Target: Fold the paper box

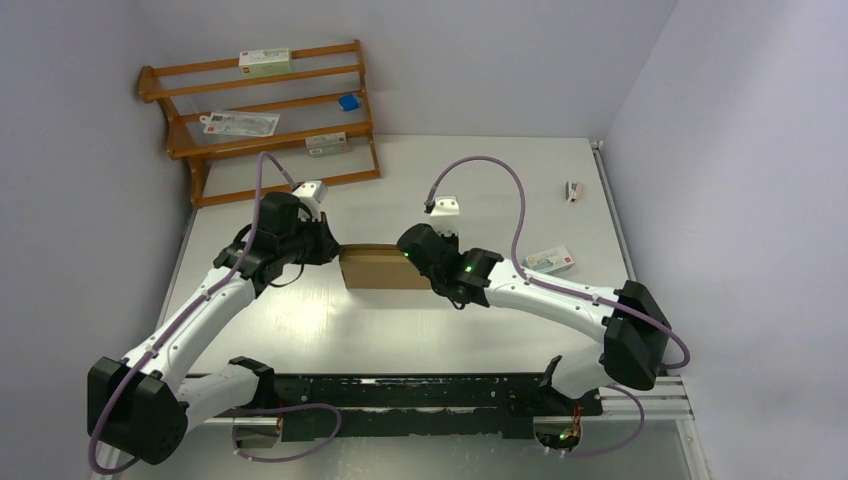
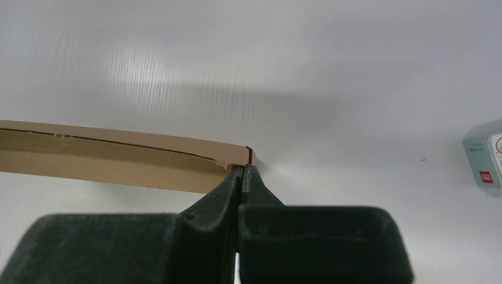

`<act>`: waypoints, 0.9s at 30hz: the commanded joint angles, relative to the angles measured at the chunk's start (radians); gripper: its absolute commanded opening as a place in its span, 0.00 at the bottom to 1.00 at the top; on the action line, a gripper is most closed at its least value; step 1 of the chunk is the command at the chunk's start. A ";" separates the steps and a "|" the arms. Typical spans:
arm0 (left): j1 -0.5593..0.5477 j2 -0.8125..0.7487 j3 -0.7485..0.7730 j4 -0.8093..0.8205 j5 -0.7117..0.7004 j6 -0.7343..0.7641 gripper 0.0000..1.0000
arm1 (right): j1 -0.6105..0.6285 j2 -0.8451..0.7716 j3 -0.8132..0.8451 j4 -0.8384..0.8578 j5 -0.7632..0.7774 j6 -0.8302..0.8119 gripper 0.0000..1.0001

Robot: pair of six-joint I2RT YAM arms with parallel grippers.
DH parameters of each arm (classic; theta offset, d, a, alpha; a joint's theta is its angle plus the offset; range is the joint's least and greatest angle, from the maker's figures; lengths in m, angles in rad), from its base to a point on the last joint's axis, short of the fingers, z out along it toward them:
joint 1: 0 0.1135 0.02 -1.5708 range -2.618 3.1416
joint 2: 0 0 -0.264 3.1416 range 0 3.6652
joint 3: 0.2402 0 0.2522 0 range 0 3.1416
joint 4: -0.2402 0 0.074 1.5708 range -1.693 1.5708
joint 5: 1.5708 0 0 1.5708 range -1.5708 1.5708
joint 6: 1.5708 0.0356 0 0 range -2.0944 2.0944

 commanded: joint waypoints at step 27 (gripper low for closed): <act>-0.063 -0.099 -0.107 0.013 -0.046 -0.047 0.16 | 0.035 -0.117 -0.110 0.108 -0.062 0.004 0.18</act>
